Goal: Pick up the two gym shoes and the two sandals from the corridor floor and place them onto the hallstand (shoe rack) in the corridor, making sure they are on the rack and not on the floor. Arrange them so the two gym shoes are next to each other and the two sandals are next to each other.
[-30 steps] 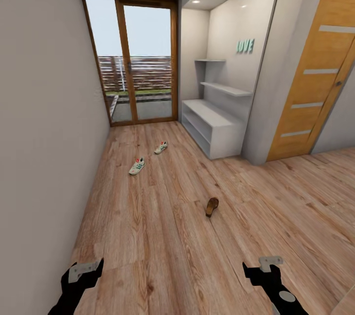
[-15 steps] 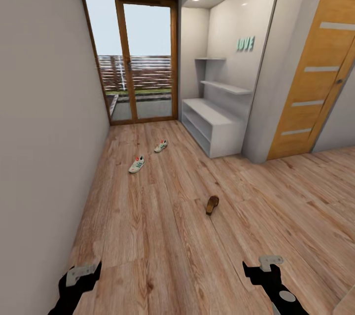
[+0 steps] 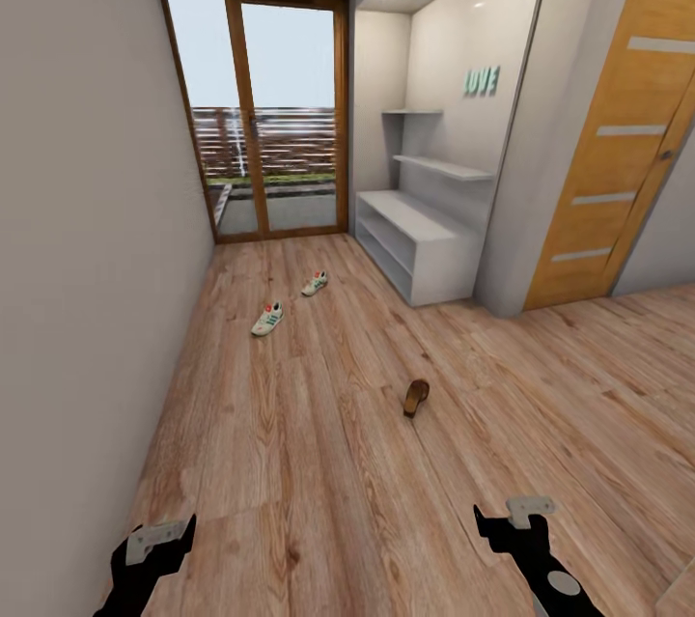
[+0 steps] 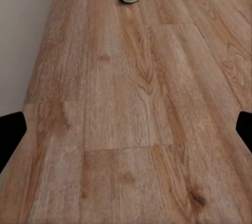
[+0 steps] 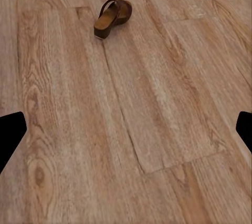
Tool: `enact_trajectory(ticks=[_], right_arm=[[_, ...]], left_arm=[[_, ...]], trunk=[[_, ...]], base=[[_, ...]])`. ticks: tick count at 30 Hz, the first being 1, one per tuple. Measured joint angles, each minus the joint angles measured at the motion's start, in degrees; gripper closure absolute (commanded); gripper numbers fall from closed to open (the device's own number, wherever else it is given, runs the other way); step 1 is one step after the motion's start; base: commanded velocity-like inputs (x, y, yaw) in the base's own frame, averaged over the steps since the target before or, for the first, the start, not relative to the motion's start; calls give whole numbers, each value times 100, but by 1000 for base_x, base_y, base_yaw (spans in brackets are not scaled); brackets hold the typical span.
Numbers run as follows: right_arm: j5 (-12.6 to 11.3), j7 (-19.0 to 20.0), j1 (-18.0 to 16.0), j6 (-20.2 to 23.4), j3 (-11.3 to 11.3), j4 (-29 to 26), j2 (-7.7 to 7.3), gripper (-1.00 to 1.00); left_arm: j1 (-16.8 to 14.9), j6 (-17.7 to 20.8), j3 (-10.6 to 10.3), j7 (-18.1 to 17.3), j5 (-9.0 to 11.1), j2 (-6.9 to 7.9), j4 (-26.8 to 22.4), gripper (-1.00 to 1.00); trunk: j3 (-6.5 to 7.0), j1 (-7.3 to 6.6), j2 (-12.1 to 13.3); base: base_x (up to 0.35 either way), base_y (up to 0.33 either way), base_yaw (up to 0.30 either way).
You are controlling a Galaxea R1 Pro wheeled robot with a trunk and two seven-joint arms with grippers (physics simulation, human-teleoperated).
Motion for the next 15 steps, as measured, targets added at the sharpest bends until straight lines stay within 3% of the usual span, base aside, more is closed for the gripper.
enact_trajectory(ticks=[10,15], right_arm=[[0,-3,3,-83,0,-7,0,-100],[-1,-6,3,-91,0,-18,3,-100]], left_arm=[[1,-29,2,1,1,-3,16,-100],[1,-31,1,1,0,-5,17,-100]], trunk=[[-180,220,-401],[-269,329,-602]], base=[[0,0,3],[0,0,113]])
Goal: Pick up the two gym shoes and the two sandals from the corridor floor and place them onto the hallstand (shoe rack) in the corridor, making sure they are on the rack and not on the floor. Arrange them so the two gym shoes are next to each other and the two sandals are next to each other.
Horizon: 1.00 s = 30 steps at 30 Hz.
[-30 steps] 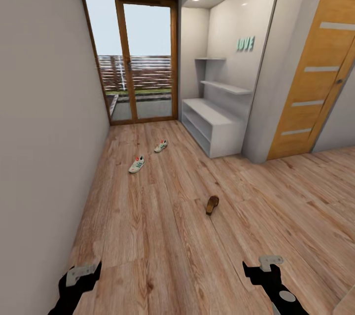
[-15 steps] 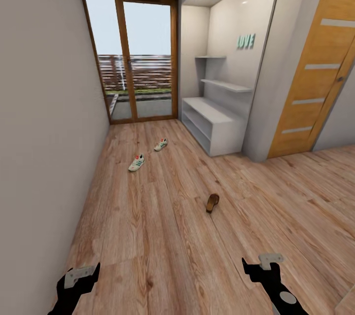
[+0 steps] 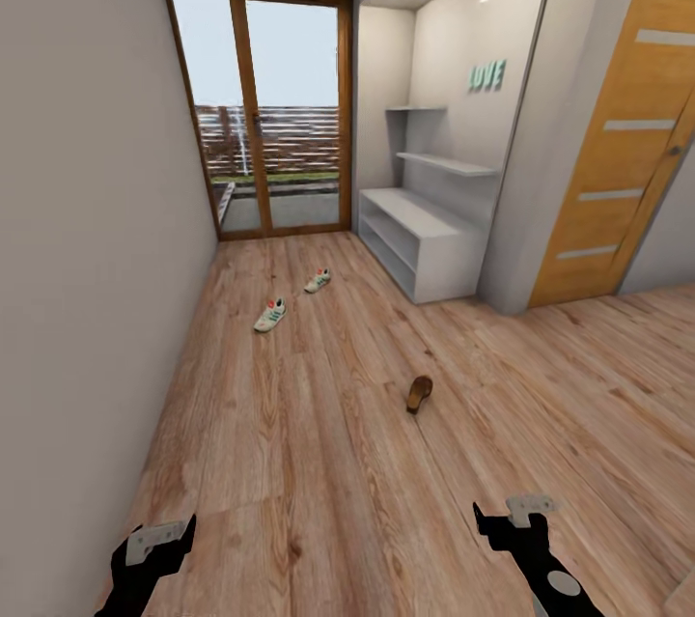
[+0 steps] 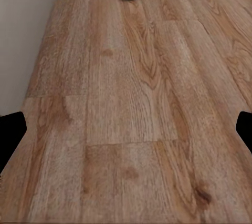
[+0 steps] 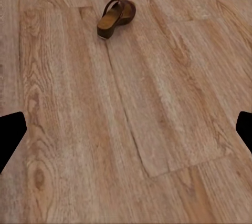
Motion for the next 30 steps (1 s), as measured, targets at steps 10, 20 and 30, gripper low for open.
enact_trajectory(ticks=[10,20,30], right_arm=[[0,-2,0,-4,0,-6,6,-100],[0,-8,0,-5,0,-7,13,-100],[0,-10,0,-6,-3,-7,13,-100]], left_arm=[[2,-1,0,5,-1,-1,1,-100],[-3,-2,0,8,-6,-3,1,-100],[0,-2,-1,9,-8,-6,1,-100]], trunk=[[-180,220,-401],[-359,439,-802],[-539,659,-1203]], base=[[0,0,238],[0,0,206],[0,0,44]])
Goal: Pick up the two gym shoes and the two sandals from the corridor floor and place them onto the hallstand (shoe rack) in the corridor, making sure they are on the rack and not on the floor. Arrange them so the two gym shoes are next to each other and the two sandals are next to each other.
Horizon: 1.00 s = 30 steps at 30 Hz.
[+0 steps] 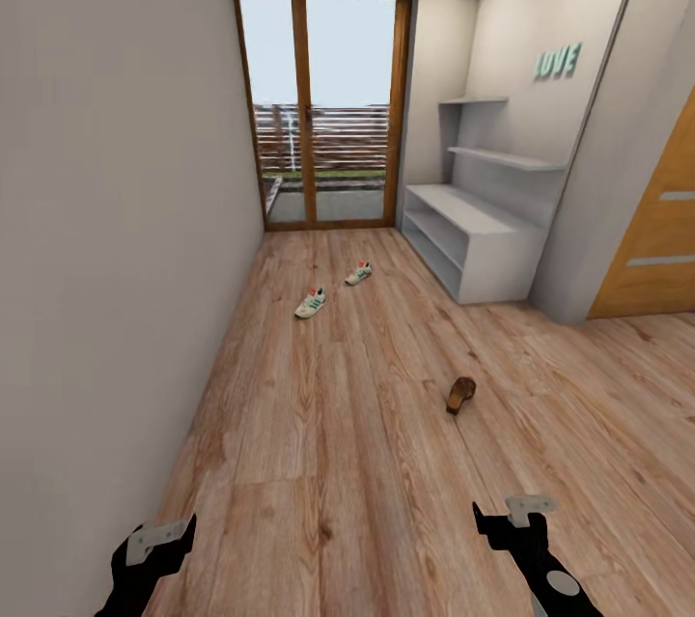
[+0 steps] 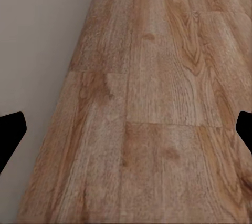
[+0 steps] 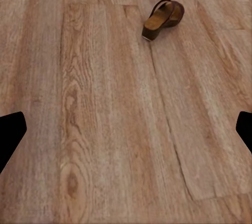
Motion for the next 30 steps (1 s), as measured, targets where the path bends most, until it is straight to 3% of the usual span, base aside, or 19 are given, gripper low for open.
enact_trajectory(ticks=[30], right_arm=[[0,1,0,0,-15,-9,-3,-100]], left_arm=[[1,0,-7,0,-9,-4,0,-100]], trunk=[[-539,659,-1203]], base=[[0,0,3]])
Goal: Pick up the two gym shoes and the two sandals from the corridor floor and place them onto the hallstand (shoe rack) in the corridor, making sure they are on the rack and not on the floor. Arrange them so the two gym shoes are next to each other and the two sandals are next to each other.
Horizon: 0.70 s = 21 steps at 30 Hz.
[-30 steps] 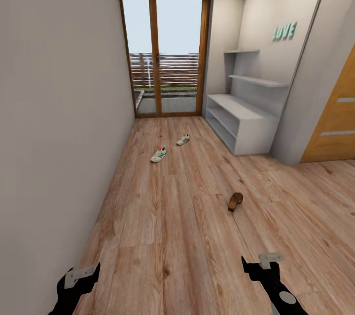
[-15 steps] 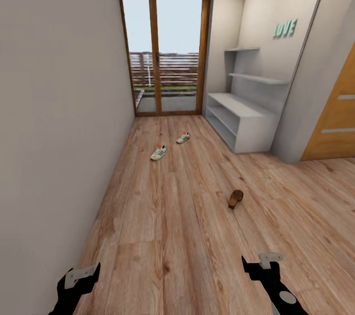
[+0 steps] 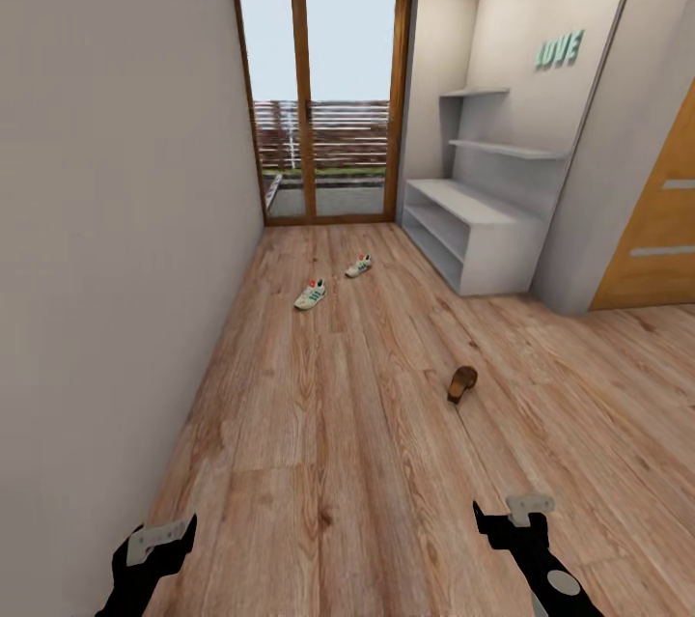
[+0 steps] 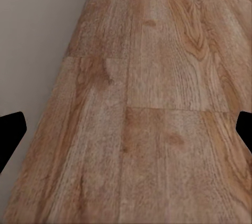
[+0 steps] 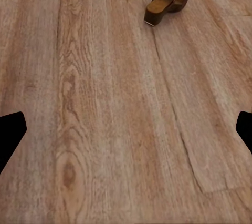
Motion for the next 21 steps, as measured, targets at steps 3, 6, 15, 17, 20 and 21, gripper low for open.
enact_trajectory(ticks=[3,6,15,17,20,21], right_arm=[[0,0,0,0,0,0,2,-100],[0,-1,0,0,0,0,3,-100],[0,-1,0,-2,12,0,4,-100],[0,-1,0,-4,14,0,3,-100],[0,2,2,-17,15,-7,-1,-100],[0,3,5,-51,16,-16,-4,-100]], left_arm=[[-1,0,0,0,0,0,0,-100],[-1,0,0,0,0,0,0,-100],[-1,0,0,0,0,0,0,-100],[-3,0,0,0,0,0,0,-100],[-2,0,0,0,0,0,0,-100],[-1,0,0,0,0,0,0,-100]], trunk=[[-54,66,-120],[-108,132,-241],[-269,329,-602],[-305,373,-682],[-359,439,-802],[-377,461,-842]], base=[[0,0,0],[0,0,0],[0,0,0],[0,0,0],[0,0,0],[0,0,0]])
